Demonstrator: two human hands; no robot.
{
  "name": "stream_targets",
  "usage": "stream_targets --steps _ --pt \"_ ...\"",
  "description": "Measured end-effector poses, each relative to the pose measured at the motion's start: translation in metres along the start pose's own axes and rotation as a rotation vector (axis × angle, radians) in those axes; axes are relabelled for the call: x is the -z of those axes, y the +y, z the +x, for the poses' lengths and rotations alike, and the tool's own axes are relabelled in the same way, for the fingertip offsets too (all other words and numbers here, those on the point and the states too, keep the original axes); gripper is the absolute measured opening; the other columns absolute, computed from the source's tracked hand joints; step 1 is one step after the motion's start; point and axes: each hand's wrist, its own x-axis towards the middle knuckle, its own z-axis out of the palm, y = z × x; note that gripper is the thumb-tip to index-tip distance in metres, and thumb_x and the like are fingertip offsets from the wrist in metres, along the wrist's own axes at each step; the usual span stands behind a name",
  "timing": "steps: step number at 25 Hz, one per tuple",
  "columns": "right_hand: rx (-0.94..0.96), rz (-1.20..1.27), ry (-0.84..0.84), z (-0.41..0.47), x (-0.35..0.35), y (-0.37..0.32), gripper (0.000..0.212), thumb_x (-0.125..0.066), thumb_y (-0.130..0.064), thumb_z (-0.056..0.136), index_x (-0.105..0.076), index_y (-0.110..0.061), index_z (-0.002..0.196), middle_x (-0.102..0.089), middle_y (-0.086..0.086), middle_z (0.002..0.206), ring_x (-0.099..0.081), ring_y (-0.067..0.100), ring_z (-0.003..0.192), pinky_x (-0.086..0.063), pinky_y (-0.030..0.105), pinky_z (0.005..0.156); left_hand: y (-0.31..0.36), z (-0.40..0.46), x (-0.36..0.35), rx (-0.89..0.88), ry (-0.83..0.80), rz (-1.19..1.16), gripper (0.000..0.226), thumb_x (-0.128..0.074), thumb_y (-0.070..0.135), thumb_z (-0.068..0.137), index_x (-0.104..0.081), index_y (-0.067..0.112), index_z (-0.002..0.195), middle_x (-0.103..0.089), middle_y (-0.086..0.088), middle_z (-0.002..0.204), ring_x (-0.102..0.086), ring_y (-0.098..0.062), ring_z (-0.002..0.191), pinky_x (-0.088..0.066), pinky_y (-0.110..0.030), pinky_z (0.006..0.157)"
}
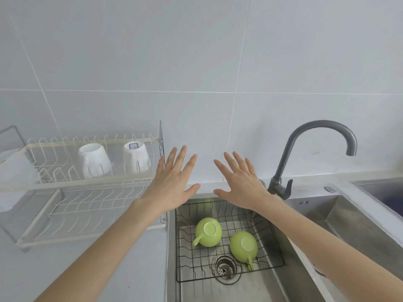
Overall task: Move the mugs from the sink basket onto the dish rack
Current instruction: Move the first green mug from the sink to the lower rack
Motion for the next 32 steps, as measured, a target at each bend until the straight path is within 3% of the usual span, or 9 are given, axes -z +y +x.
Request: stream_targets --steps 18,27,32 --pt "-0.089 0.122 -0.201 -0.057 -0.093 0.115 0.082 -0.054 -0.044 0.084 -0.005 -0.025 0.147 0.004 0.007 0.159 0.007 0.025 0.146 0.003 0.045 0.119 0.105 0.009 -0.122 0.079 -0.306 -0.077 0.076 -0.037 0.047 0.092 0.010 0.020 0.145 0.023 -0.011 0.154 0.020 -0.031 0.143 0.009 -0.048 0.117" --pt "-0.199 0.331 -0.378 -0.052 -0.146 0.146 0.077 -0.053 -0.037 0.088 -0.006 -0.022 0.147 0.000 0.008 0.159 -0.001 0.024 0.147 -0.013 0.039 0.118 0.116 0.029 -0.180 0.135 -0.447 -0.191 0.074 -0.036 0.046 0.092 0.008 0.018 0.145 0.017 -0.012 0.156 0.013 -0.030 0.145 0.002 -0.047 0.119" --pt "-0.282 0.396 -0.467 -0.045 -0.186 0.161 0.069 -0.049 -0.032 0.091 -0.010 -0.020 0.147 -0.008 0.009 0.158 -0.008 0.027 0.146 -0.019 0.041 0.116 0.118 0.044 -0.217 0.251 -0.498 -0.302 0.072 -0.038 0.045 0.092 0.001 0.018 0.146 0.003 -0.011 0.158 -0.001 -0.028 0.146 -0.011 -0.044 0.119"
